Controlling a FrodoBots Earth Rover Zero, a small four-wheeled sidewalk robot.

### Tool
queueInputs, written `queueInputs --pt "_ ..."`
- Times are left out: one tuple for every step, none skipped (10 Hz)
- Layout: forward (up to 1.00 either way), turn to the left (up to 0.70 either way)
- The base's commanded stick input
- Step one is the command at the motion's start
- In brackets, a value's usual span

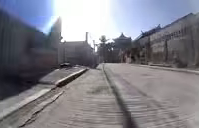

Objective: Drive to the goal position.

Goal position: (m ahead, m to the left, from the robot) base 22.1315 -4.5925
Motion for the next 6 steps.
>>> queueInputs --pt "0.85 -0.03" --pt "0.85 -0.03" --pt "0.85 -0.03" --pt "0.85 -0.03" --pt "0.85 -0.03" --pt "0.85 -0.03"
